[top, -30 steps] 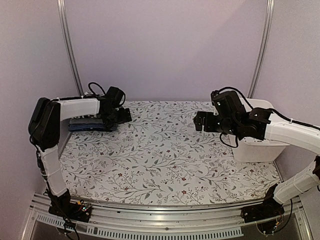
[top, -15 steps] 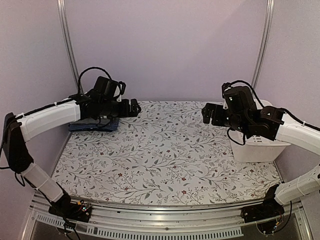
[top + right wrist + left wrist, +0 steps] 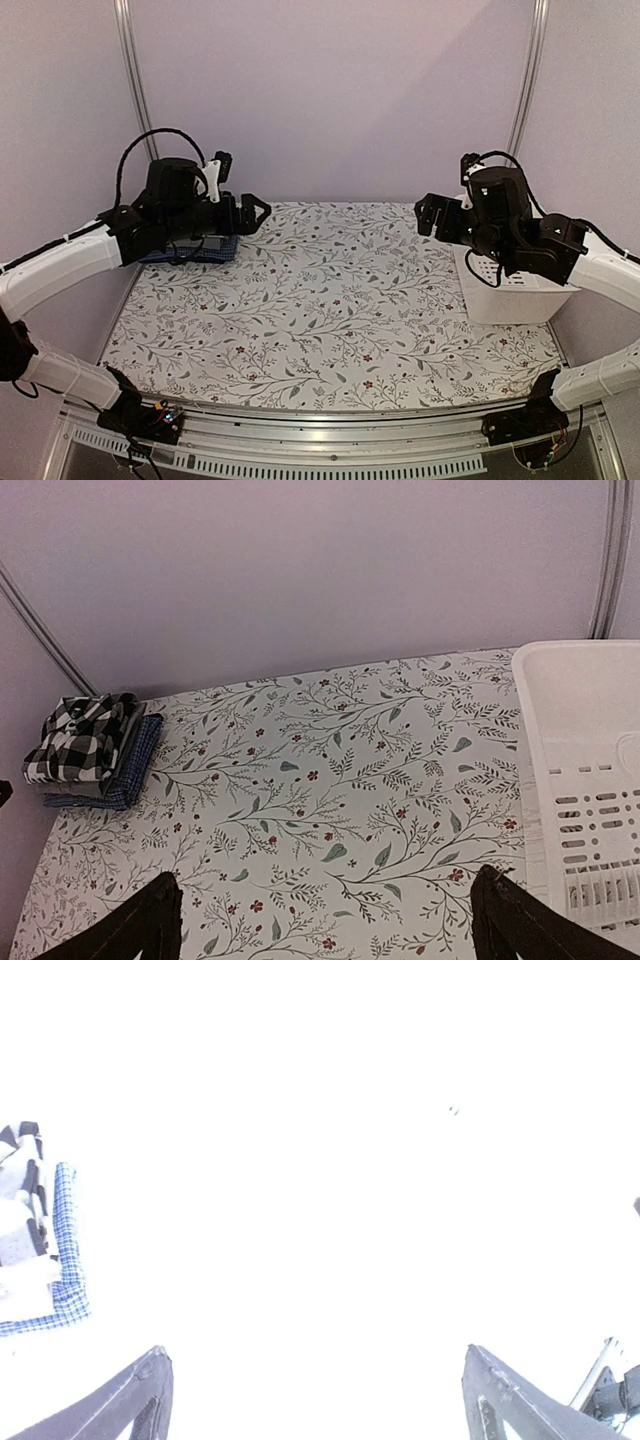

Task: Fold and stack the long sleeve shirts
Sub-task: Reset both arms

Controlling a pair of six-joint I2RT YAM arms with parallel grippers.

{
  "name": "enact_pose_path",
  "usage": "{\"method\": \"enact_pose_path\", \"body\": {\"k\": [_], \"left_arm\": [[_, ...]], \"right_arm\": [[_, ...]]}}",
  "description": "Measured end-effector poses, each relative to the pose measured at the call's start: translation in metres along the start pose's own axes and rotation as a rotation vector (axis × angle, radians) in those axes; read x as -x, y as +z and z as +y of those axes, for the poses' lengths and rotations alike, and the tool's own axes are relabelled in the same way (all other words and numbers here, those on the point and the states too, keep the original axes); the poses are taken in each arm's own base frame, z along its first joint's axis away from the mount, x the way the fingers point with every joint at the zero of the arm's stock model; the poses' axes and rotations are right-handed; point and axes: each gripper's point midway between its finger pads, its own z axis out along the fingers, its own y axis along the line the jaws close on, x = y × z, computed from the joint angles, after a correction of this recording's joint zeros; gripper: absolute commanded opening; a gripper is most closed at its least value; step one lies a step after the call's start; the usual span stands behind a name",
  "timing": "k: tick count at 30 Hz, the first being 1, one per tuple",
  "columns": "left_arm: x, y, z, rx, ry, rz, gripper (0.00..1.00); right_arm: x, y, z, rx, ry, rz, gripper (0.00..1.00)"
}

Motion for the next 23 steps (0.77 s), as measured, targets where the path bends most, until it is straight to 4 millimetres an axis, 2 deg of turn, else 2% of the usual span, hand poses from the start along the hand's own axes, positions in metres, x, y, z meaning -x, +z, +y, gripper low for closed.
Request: {"method": "enact_pose_path", "body": {"k": [7, 23], "left_arm": [[-0.0085, 0.0032, 0.0021, -0.003, -0.001, 0.009, 1.00], [-0.0080, 0.0033, -0.0024, -0.028, -0.002, 0.009, 1.00]], "right_arm": [[-0.0006, 0.0001, -0.0009, -0.001, -0.017, -0.004, 0.99], [0.0010, -0.0013, -0.0008, 0.006, -0.028, -0.015, 0.99]]}}
